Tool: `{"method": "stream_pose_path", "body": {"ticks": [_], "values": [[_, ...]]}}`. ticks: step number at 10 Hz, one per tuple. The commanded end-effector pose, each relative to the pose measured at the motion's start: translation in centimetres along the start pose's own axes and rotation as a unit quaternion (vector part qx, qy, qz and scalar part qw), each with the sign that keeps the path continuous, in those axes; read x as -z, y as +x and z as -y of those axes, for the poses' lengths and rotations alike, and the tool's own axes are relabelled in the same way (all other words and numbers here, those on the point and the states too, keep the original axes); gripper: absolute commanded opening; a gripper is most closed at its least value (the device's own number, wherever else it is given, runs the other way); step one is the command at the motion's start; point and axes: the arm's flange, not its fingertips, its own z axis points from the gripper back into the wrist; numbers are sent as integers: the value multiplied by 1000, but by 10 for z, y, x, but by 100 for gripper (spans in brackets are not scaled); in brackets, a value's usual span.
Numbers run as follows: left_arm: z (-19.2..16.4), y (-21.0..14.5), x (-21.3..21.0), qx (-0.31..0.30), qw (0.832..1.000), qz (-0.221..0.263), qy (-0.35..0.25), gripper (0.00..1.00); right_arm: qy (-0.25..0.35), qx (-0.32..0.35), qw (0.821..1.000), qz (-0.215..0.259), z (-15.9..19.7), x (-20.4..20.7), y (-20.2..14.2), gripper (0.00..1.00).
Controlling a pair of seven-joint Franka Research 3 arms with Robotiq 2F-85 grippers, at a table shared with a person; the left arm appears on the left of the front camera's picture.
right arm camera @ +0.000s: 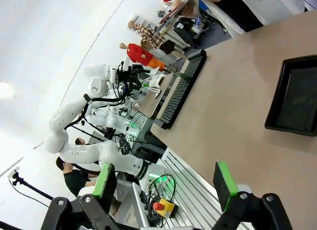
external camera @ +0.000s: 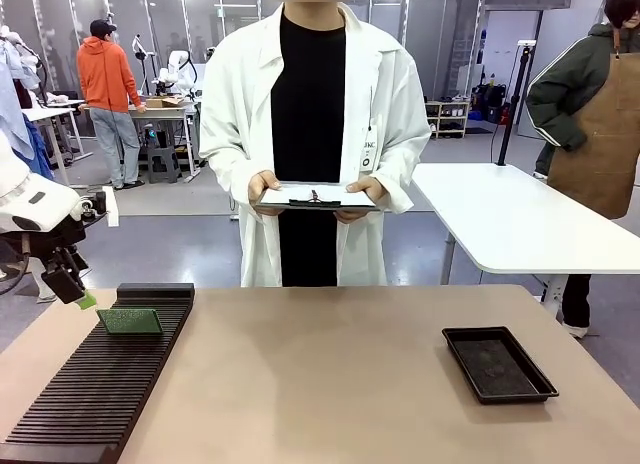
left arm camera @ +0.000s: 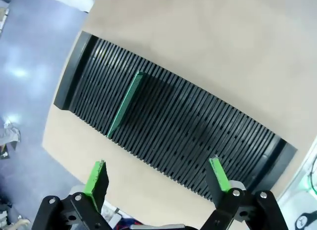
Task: Inspect the PCB.
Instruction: Pick up the Blank PCB and present it to the human.
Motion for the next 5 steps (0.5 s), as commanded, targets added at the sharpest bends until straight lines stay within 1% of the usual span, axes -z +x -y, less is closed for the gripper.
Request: {"method": "stream_pose_path", "body": {"ticks": [1, 4, 5], "values": [[4, -2, -2, -2, 1000, -2, 5, 100, 4, -8, 1000, 4, 0, -1, 1, 100], [0, -1, 0, -1, 1000, 4, -3, 100, 4, -8, 1000, 4, 0, -1, 1, 100], [-9, 2, 11, 32, 999, -29, 18, 100, 4, -8, 1000, 4, 0, -1, 1, 100]]}}
